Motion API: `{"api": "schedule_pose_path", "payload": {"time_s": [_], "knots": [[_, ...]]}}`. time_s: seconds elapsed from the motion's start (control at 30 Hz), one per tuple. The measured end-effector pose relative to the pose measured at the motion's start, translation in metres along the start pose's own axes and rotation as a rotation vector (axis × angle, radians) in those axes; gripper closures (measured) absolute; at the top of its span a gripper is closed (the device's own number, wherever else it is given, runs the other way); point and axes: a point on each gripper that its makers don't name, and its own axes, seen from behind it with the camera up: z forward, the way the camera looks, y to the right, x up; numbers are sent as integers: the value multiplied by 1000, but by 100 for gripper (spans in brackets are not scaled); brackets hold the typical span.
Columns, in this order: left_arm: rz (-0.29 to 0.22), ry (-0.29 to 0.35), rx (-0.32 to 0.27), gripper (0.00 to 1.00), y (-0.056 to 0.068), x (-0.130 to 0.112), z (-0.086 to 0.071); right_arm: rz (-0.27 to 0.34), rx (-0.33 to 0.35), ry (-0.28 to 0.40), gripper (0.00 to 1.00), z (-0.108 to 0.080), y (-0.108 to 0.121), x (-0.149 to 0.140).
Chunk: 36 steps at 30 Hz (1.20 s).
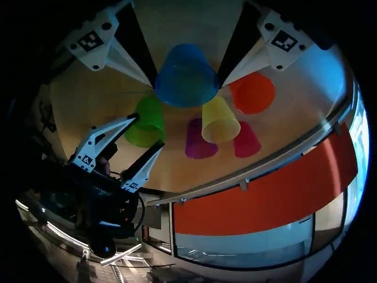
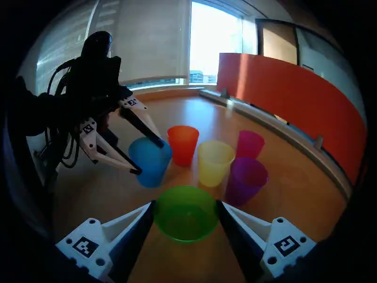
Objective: Pour water
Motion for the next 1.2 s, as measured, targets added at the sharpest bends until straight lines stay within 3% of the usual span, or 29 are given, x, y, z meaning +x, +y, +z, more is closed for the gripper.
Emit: {"api": "schedule_pose_path", "payload": {"time_s": [0.27,1.2], "knots": [[25,-23,5,12,-1,-9,3,-2,-9,-18,5,5,4,-6],[22,-36,47,9,-11,-26,-2,1,-35,-31,0,4,6,-5]]}}
